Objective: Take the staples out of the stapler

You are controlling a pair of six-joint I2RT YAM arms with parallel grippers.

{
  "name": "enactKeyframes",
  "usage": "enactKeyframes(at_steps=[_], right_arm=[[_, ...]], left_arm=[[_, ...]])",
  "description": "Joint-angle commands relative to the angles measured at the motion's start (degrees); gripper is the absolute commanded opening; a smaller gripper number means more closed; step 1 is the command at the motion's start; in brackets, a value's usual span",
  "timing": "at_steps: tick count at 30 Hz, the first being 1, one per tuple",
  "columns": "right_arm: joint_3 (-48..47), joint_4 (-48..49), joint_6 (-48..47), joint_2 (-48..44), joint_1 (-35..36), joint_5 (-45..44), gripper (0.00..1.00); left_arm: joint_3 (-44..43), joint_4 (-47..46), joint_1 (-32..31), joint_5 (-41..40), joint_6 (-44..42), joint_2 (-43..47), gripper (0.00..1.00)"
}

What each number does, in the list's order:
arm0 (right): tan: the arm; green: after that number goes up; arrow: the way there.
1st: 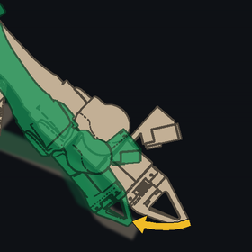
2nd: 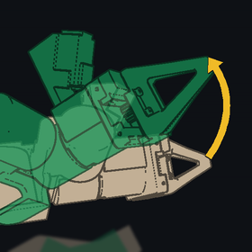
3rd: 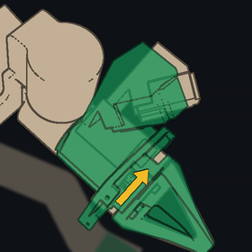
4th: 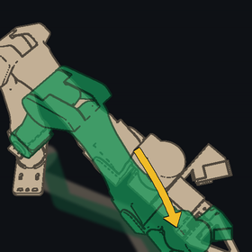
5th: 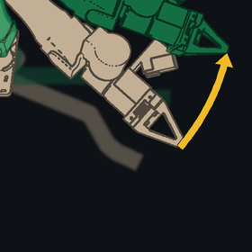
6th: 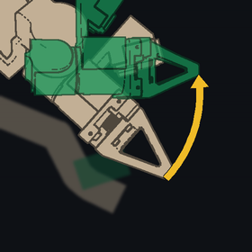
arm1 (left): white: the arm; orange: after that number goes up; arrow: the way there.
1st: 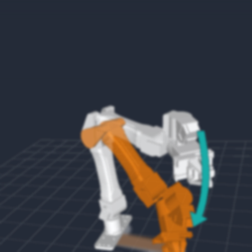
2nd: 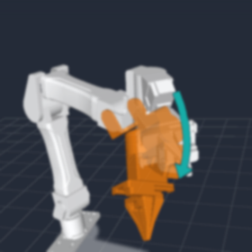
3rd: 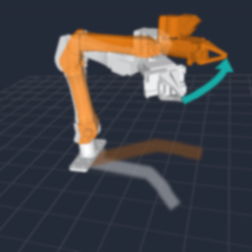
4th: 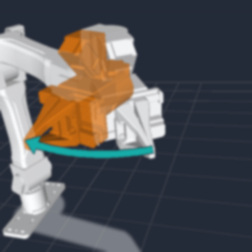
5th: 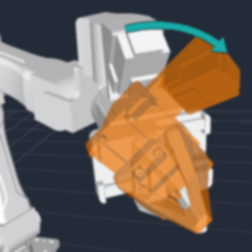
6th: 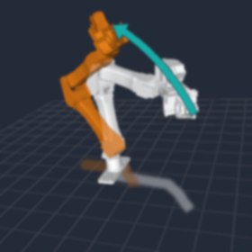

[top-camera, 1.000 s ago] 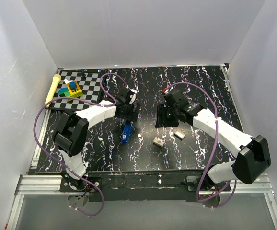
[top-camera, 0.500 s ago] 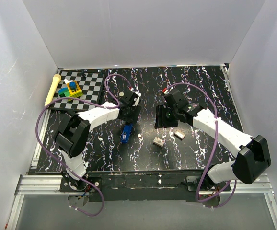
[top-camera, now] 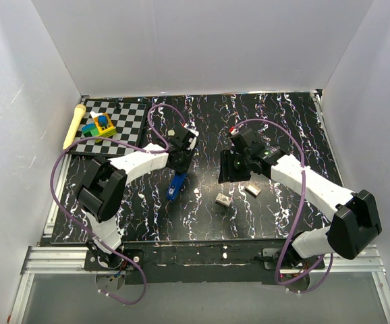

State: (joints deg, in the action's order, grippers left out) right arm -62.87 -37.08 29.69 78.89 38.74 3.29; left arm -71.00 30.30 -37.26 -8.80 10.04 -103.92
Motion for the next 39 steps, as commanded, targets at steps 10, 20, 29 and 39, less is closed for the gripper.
enactKeyframes(at_steps=[10, 20, 29, 39], right_arm=[[-4.8, 0.5, -3.9, -2.2, 0.0, 6.6, 0.55], [-9.4, 0.3, -10.2, -4.8, 0.0, 9.5, 0.54], [-13.2, -0.6, -16.1, -9.9, 0.2, 22.6, 0.51], [-15.3, -0.6, -22.6, -10.7, 1.2, 31.1, 0.54]], left_arm=[[-1.0, 2.3, -0.8, 11.8, -2.7, 16.4, 0.0], [4.9, 0.9, -0.8, 31.8, -8.3, 30.2, 0.0], [8.9, -0.2, -0.7, 44.0, -12.6, 39.4, 0.0], [10.1, -2.0, -0.8, 57.0, -12.4, 42.0, 0.0]])
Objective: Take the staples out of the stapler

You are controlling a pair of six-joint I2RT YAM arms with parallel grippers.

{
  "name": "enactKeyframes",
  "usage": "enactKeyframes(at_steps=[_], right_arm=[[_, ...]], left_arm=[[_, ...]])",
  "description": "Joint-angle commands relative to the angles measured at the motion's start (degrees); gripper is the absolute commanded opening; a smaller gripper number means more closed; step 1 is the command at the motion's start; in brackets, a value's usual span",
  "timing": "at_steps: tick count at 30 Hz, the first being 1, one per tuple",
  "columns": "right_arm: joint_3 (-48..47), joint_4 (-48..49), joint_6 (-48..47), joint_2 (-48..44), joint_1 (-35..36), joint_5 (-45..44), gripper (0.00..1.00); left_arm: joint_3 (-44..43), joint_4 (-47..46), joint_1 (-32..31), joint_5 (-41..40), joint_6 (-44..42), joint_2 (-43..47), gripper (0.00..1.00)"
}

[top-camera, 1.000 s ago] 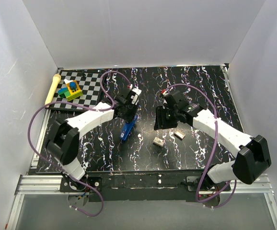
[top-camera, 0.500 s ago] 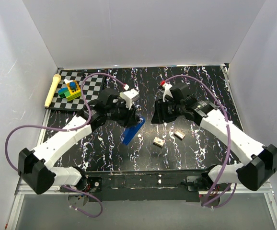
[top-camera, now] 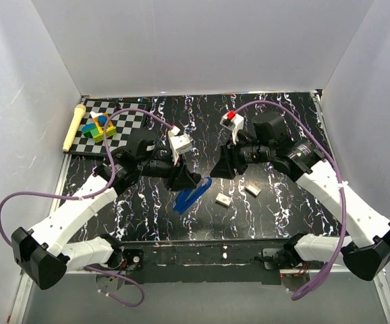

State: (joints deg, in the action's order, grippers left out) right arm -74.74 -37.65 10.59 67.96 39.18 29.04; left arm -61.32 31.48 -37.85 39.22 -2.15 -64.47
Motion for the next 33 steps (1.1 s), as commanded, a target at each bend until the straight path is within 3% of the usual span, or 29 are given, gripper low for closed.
enactKeyframes(at_steps=[1, 17, 33], right_arm=[[-3.7, -0.1, -4.2, 0.5, 1.1, 6.2, 0.54], [-4.7, -1.4, -12.6, 2.4, 8.1, 9.5, 0.62], [-2.0, -1.4, -13.8, 2.9, 11.0, 10.9, 0.56]], left_arm=[[0.7, -3.6, -0.1, 10.0, -0.1, 3.2, 0.0], [3.0, -5.5, -0.2, 15.4, 0.4, 7.3, 0.0], [3.2, -6.6, -0.2, 16.4, 1.0, 7.7, 0.0]])
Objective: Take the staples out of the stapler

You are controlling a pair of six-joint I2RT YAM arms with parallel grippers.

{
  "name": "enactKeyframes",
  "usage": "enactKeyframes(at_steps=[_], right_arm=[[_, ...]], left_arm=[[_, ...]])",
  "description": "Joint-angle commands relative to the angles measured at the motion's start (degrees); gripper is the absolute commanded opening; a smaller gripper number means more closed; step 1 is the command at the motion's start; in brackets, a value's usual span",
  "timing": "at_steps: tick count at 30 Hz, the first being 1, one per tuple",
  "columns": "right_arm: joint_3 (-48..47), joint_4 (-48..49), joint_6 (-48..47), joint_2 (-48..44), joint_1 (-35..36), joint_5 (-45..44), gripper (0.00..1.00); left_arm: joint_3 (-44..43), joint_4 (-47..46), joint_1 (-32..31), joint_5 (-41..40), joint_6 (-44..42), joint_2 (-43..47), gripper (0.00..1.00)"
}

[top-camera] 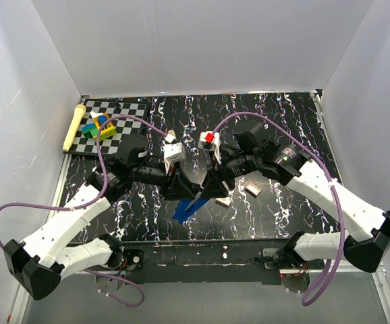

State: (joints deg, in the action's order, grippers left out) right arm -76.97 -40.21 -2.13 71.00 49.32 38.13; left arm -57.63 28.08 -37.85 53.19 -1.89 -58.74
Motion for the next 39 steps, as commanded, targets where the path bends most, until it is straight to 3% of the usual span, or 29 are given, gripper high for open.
enactKeyframes(at_steps=[1, 11, 13, 14, 15, 30, 39], right_arm=[[0.5, 1.5, -0.9, -0.2, 1.0, 1.9, 0.55], [2.0, 2.3, -1.0, 0.2, 2.4, 3.4, 0.33], [2.6, 2.6, -0.9, -0.2, 2.5, 3.5, 0.21], [3.0, 2.8, -0.9, -0.6, 2.7, 3.2, 0.06], [3.7, 2.9, -0.8, -1.1, 2.7, 2.7, 0.01], [22.5, 13.5, 8.9, -12.0, 4.5, 4.1, 0.01], [16.6, 12.4, 8.8, -9.0, 4.5, -0.1, 0.01]], left_arm=[[-0.3, -3.4, -0.1, 2.6, 0.8, 2.0, 0.0], [-0.3, -5.0, -0.1, 4.1, 1.5, 2.0, 0.0], [-0.5, -5.2, -0.2, 5.2, 3.1, 1.8, 0.0], [-0.6, -5.3, -0.2, 5.7, 3.3, 1.9, 0.0], [-0.6, -5.5, -0.2, 6.0, 3.4, 2.0, 0.0], [0.1, -15.3, -0.1, 2.4, 11.9, 7.0, 0.0], [-0.6, -15.5, -0.2, 0.7, 11.9, 4.2, 0.0]])
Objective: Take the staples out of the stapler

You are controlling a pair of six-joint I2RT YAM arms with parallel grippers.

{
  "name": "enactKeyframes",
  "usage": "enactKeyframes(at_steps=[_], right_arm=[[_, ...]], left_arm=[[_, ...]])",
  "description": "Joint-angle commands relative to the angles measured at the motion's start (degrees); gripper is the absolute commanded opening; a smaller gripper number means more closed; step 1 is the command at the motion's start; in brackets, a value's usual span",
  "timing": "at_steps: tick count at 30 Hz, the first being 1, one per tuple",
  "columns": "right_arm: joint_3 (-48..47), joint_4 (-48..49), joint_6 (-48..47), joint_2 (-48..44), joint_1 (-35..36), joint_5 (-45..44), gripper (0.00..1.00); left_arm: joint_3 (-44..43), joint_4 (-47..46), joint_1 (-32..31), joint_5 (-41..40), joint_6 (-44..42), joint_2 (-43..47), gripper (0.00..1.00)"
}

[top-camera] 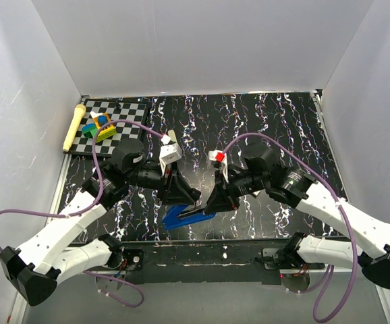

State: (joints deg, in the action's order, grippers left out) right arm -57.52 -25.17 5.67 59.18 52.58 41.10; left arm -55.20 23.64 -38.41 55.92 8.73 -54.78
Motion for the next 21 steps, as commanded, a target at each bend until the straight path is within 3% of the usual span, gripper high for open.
enactKeyframes(at_steps=[1, 10, 18, 21], right_arm=[[-3.5, -2.6, 1.0, 3.3, 1.2, -3.7, 0.01], [-5.9, -4.4, 0.3, 4.5, 1.2, -8.7, 0.07], [-8.7, -8.0, -1.3, 3.1, 1.2, -13.6, 0.37], [-9.8, -9.8, -2.2, 2.5, 1.2, -15.6, 0.41]], left_arm=[[-2.9, -11.1, 0.3, -2.6, 1.2, 0.1, 0.0], [-2.6, -9.0, 0.4, -5.7, -0.9, -0.6, 0.0], [-3.8, -6.6, 0.4, -7.7, -2.4, -1.0, 0.0], [-4.0, -5.9, 0.4, -9.0, -2.8, -0.9, 0.0]])
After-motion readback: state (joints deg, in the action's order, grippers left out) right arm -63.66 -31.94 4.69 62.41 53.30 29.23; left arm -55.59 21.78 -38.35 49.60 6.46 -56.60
